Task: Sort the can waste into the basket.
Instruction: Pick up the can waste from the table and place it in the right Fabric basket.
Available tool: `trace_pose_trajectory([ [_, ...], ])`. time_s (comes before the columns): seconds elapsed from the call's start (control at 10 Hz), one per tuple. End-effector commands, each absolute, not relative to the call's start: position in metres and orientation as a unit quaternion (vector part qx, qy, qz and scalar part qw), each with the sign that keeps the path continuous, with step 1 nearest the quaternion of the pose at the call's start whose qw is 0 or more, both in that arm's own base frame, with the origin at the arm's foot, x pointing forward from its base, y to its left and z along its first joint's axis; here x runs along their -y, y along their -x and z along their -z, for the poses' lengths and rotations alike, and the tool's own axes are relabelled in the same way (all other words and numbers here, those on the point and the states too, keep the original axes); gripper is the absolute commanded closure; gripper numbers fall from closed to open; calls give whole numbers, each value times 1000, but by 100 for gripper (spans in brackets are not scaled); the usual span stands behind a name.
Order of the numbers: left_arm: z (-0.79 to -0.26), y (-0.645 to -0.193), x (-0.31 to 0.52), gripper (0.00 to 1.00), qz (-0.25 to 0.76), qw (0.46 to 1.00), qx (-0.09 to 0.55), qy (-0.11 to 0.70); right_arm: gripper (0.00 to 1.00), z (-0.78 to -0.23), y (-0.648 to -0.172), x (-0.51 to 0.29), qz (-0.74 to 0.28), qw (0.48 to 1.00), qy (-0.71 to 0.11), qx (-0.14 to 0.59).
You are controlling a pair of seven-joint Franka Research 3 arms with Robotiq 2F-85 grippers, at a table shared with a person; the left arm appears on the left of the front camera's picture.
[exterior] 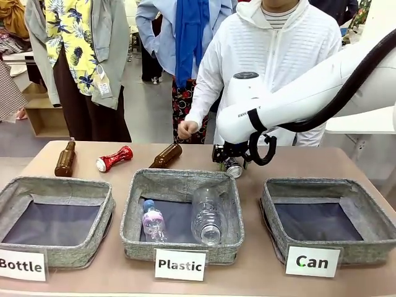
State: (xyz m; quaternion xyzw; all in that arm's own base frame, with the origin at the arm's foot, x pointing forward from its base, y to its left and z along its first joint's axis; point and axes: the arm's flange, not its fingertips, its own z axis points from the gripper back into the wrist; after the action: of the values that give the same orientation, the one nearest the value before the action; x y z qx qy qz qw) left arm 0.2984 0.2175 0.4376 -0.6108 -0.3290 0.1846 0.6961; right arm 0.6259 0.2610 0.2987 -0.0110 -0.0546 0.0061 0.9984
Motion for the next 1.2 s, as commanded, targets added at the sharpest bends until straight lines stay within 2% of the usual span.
trace_pose_trajectory([
  [0.0, -438, -298, -217, 0, -175, 693, 338, 612, 60, -304, -633, -258, -16, 998, 12, 67],
  [0.1, -438, -298, -217, 0, -175, 693, 338, 612, 82, -304, -632, -254, -15, 998, 14, 63],
  [0.2, -438, -298, -217, 0, -175, 693, 338, 612, 100, -304, -631, -251, -16, 998, 9, 57],
  [0.4, -438, -298, -217, 0, -175, 693, 338, 612, 100, -308, -626, -236, -12, 998, -5, 54],
  [0.5, -438, -298, -217, 0, -175, 693, 338, 612, 96, -311, -624, -232, -12, 998, -11, 55],
  [0.6, -438, -298, -217, 0, -175, 693, 338, 612, 100, -317, -619, -229, -17, 998, -19, 58],
  [0.7, -438, -298, -217, 0, -175, 693, 338, 612, 100, -332, -608, -225, -18, 998, -25, 51],
  [0.9, -438, -298, -217, 0, -175, 693, 338, 612, 100, -400, -547, -192, -63, 995, -55, 44],
  [1.1, -438, -298, -217, 0, -175, 693, 338, 612, 100, -453, -474, -154, -153, 985, -68, 48],
])
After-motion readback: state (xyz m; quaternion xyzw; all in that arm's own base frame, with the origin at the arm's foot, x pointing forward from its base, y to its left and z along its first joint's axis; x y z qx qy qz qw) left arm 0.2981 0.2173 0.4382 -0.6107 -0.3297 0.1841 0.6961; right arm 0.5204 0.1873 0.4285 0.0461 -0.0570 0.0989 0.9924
